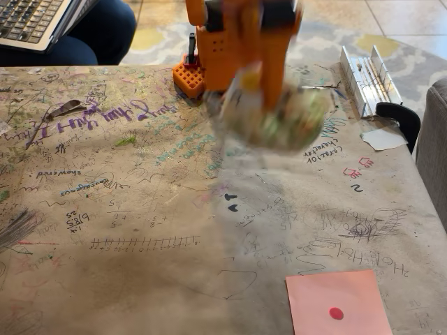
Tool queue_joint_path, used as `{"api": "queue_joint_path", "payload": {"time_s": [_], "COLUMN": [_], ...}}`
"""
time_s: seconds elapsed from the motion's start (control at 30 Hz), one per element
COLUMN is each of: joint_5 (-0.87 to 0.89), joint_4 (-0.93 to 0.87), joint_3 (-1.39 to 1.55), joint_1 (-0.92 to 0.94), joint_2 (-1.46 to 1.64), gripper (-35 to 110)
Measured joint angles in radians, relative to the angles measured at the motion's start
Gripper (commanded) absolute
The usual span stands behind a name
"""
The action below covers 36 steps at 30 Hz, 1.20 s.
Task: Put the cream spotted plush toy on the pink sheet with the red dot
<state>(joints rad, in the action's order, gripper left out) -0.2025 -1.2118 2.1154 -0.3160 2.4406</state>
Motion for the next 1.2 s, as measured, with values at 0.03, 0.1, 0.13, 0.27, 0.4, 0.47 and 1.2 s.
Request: {"api": "queue_joint_path", "payload": {"time_s": [0.03, 0.1, 0.13, 0.27, 0.4, 0.47, 1.2], "joint_5": [0.023, 0.055, 0.064, 0.081, 0.087, 0.084, -0.183], "joint_4": [-0.028, -0.083, -0.100, -0.114, -0.161, -0.158, 0.127], "joint_3": [-0.012, -0.064, -0.094, -0.175, -0.290, -0.301, -0.916], "joint_1": [-0.012, -0.015, -0.020, -0.064, -0.124, -0.124, 0.245], "joint_2": [0.101, 0.273, 0.353, 0.666, 0.785, 0.793, -0.834], "gripper": [0, 0, 0, 0, 0, 0, 51]}}
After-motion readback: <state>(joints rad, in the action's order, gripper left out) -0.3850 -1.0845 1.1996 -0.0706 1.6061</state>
